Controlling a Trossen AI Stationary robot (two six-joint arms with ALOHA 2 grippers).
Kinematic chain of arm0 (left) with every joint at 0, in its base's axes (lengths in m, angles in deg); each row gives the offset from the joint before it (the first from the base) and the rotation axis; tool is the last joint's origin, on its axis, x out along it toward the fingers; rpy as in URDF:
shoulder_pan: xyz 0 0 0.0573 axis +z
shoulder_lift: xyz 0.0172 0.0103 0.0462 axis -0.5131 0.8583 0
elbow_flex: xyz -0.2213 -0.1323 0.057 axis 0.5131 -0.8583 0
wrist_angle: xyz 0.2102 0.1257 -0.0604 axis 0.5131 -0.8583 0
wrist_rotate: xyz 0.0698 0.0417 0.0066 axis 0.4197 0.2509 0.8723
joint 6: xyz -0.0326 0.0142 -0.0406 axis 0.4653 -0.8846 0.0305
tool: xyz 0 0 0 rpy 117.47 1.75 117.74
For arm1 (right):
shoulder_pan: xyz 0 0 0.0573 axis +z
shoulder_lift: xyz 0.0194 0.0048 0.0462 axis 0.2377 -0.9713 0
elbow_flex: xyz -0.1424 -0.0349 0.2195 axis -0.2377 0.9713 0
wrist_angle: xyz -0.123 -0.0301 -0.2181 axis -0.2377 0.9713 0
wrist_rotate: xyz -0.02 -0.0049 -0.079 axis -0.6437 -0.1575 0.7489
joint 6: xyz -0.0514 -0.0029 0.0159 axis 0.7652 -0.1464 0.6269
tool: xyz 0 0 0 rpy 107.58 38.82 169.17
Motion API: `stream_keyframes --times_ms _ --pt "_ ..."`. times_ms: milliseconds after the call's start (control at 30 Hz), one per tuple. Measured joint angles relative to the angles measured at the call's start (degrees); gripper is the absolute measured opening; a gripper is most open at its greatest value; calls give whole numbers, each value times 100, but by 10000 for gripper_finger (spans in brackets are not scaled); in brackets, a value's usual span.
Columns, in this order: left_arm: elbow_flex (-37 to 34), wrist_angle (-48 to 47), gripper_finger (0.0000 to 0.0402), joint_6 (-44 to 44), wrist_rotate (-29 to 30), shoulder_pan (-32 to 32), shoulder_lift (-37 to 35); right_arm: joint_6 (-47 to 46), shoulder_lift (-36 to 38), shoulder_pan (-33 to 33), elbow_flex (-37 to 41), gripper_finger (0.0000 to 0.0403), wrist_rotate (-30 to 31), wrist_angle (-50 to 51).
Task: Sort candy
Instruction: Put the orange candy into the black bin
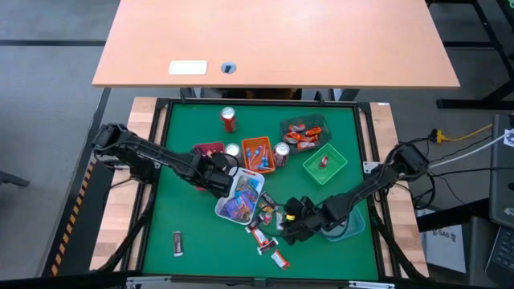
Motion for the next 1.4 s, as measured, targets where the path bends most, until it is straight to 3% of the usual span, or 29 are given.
stream_keyframes --times_ms 600,867,1100,1400 --pt "-2 44 148 4 0 -2 2 -294 -696 0 -17 189 450 -301" --pt "-4 50 148 7 0 -2 2 -267 -707 -2 -11 138 450 -261" --pt "-4 55 148 9 0 -2 4 -193 -624 -11 0 99 369 -226" --pt "-4 103 147 9 0 -4 4 658 106 -43 13 95 49 -63"
